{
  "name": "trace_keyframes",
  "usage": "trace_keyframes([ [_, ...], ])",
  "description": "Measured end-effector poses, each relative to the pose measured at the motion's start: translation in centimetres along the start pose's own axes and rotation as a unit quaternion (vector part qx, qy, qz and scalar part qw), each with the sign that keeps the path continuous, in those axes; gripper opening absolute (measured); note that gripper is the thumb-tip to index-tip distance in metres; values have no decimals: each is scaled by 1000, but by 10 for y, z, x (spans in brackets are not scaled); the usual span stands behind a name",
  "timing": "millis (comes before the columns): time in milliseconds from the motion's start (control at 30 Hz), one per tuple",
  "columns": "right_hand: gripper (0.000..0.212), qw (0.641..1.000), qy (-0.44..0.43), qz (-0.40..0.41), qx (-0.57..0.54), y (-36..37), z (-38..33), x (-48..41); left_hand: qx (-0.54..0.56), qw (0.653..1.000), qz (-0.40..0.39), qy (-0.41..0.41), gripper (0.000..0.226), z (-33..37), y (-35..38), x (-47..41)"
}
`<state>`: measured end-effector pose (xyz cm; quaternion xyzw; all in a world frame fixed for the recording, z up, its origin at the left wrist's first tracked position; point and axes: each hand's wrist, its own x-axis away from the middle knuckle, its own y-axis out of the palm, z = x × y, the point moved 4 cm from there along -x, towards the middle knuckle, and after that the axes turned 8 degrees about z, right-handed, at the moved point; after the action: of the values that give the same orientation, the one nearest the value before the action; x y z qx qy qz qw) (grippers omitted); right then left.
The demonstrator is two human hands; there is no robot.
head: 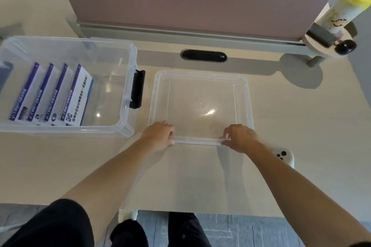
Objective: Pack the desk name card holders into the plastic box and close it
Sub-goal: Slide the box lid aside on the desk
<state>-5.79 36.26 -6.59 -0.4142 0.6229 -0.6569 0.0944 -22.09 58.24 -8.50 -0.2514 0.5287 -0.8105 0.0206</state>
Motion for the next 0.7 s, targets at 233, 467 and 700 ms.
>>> trace_keyframes([
  [233,26,983,-35,137,-115,-105,-90,10,195,972,113,70,22,10,-98,62],
  [467,19,969,-144,171,-108,-159,-268,45,220,941,255,27,16,-100,-183,175],
  [700,14,959,-233,140,-79,-136,-484,78,232,906,342,-87,13,-295,-192,321],
])
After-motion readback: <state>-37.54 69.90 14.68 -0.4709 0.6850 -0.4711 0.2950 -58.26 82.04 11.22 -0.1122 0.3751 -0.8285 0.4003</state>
